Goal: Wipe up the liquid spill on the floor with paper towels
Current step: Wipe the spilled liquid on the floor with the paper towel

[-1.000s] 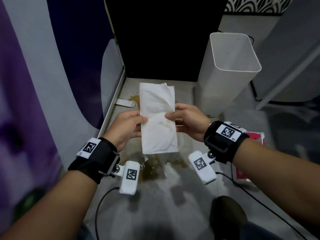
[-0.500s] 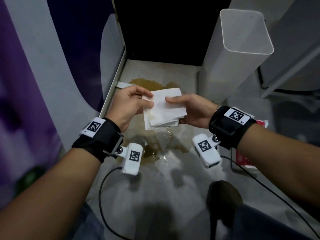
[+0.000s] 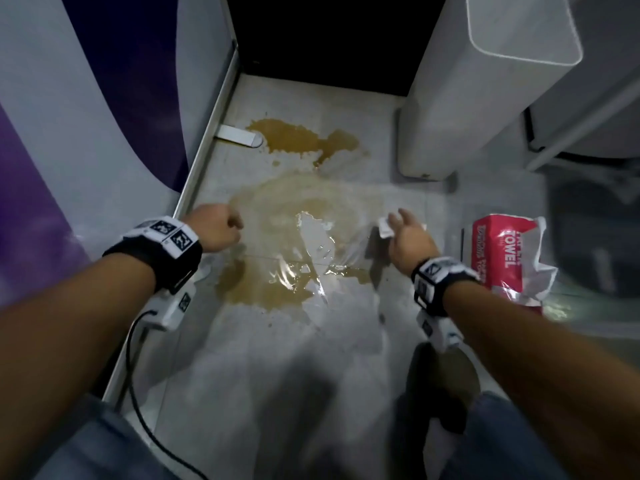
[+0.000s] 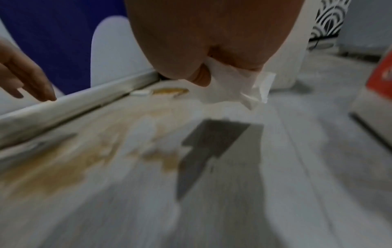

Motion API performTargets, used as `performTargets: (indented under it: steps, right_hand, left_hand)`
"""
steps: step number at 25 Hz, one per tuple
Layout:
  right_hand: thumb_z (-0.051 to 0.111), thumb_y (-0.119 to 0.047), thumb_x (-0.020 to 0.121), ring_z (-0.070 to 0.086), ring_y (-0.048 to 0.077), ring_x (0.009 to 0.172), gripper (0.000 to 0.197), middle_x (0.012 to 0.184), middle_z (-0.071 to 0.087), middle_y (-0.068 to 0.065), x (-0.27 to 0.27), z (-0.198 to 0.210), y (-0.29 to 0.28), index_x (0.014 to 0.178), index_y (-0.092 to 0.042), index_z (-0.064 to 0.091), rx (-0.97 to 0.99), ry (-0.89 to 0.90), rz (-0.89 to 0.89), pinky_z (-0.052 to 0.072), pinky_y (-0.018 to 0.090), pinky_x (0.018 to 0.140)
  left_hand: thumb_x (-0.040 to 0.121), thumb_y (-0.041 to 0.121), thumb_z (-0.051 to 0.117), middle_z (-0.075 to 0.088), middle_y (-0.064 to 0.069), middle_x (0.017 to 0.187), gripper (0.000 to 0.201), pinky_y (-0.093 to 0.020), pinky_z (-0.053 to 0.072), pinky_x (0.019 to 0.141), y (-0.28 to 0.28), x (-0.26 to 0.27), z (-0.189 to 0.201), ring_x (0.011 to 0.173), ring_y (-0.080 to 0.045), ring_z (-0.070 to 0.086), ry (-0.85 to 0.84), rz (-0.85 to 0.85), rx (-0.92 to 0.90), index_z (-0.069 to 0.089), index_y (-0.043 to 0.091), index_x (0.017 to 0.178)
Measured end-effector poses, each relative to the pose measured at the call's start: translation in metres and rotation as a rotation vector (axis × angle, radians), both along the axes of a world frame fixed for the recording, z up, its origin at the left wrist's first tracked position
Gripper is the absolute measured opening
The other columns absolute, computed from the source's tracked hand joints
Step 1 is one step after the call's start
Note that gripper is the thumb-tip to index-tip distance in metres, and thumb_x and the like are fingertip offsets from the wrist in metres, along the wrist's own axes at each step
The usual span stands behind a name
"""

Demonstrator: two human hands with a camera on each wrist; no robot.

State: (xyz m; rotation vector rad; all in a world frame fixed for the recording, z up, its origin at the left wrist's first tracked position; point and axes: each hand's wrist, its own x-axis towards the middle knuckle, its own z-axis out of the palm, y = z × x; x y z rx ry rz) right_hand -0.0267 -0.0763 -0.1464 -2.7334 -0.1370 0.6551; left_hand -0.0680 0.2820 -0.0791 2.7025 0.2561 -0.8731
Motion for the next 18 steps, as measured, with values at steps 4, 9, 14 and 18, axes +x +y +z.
performTargets:
  steps: [4, 9, 14, 18]
  right_hand:
    - [0.036, -0.023, 0.102, 0.006, 0.037, 0.151, 0.063, 0.165, 0.001, 0.016, -0.072, -0.064, 0.017, 0.158, -0.012, 0.01, 0.012, 0.131, 0.083, 0.011, 0.042, 0.121]
    - [0.023, -0.033, 0.104, -0.011, 0.031, 0.152, 0.062, 0.165, -0.013, 0.01, -0.079, -0.083, 0.032, 0.159, -0.019, -0.004, -0.028, 0.09, 0.015, -0.003, 0.046, 0.123]
    - [0.023, -0.029, 0.105, -0.01, 0.03, 0.152, 0.06, 0.166, -0.012, 0.009, -0.006, -0.083, 0.039, 0.159, -0.019, -0.002, -0.012, 0.073, -0.019, -0.004, 0.046, 0.122]
    - [0.021, -0.029, 0.105, -0.009, 0.031, 0.152, 0.058, 0.166, -0.01, 0.01, 0.052, -0.086, 0.052, 0.159, -0.017, 0.002, -0.01, 0.068, -0.015, -0.004, 0.046, 0.122]
  left_hand:
    - [0.097, 0.019, 0.05, 0.036, -0.012, 0.155, 0.054, -0.031, 0.032, 0.112, 0.019, -0.027, -0.034, 0.14, -0.028, 0.038, 0.207, 0.066, 0.123, 0.037, 0.009, 0.149]
    - [0.093, 0.017, 0.053, 0.039, -0.022, 0.145, 0.054, -0.038, 0.038, 0.108, 0.016, -0.038, -0.069, 0.132, -0.036, 0.042, 0.175, 0.243, 0.185, 0.038, -0.005, 0.139]
    - [0.088, 0.015, 0.064, 0.035, -0.028, 0.146, 0.065, -0.043, 0.034, 0.11, 0.026, -0.077, -0.103, 0.134, -0.041, 0.038, 0.174, 0.474, 0.161, 0.034, -0.009, 0.14]
    - [0.085, 0.025, 0.055, 0.006, -0.023, 0.159, 0.087, -0.043, 0.019, 0.118, 0.028, -0.105, -0.121, 0.148, -0.033, 0.011, 0.229, 0.415, 0.14, 0.006, -0.004, 0.151]
